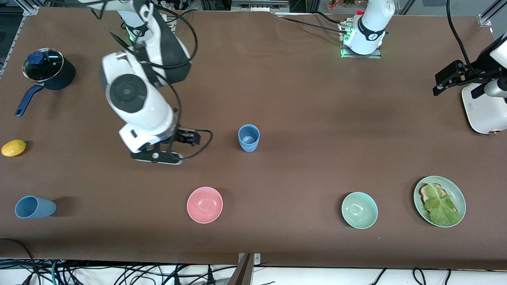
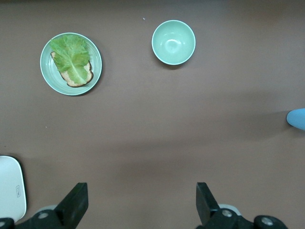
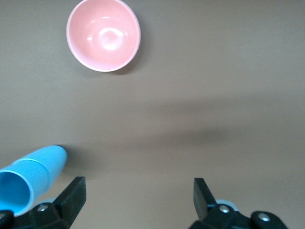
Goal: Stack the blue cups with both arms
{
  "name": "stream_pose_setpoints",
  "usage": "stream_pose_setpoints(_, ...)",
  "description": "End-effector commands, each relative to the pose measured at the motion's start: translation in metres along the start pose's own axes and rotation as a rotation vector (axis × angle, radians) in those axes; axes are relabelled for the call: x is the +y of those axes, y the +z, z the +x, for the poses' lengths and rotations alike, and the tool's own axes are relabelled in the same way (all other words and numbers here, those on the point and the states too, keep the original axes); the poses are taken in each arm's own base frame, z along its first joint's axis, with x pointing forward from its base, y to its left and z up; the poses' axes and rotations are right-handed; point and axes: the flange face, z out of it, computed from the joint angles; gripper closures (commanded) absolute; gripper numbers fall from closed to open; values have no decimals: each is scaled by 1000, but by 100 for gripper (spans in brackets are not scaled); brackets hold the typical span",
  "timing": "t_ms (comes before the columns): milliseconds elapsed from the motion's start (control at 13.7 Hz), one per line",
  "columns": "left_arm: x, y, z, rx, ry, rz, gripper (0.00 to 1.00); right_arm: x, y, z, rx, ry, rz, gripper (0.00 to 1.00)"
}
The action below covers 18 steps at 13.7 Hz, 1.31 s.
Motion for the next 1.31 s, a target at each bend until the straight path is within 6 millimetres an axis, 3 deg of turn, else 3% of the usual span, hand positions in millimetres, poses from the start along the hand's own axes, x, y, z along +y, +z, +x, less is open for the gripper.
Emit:
stream_pose_setpoints(0,-4,-2,-1,12,-8,-37,0,55,-35,-8,-5,-68,-1,0)
stream_pose_setpoints(73,-4,-3,-2,14,-8,-36,0,86,-46,-11,-3,-53,9,0)
stream_pose_setpoints(292,-4,-2,-7,11,-10,-36,0,145,-66,-32,-7,-42,24,0)
stream_pose_setpoints(510,-2,3,-21,37,-12,-32,0,187,-83,-55,-29,-63,39,0)
stream_pose_setpoints(729,-2,4,-22,37,-11,-33,0,207,-111,-80,-54,-62,35,0)
stream_pose_setpoints(875,-1,5,-22,35,-9,-32,0,217,-114,-89,-53,-68,35,0)
stream_pose_setpoints(1239,14,-1,-26,46,13,-24,0,230,-114,-85,-52,-67,38,0)
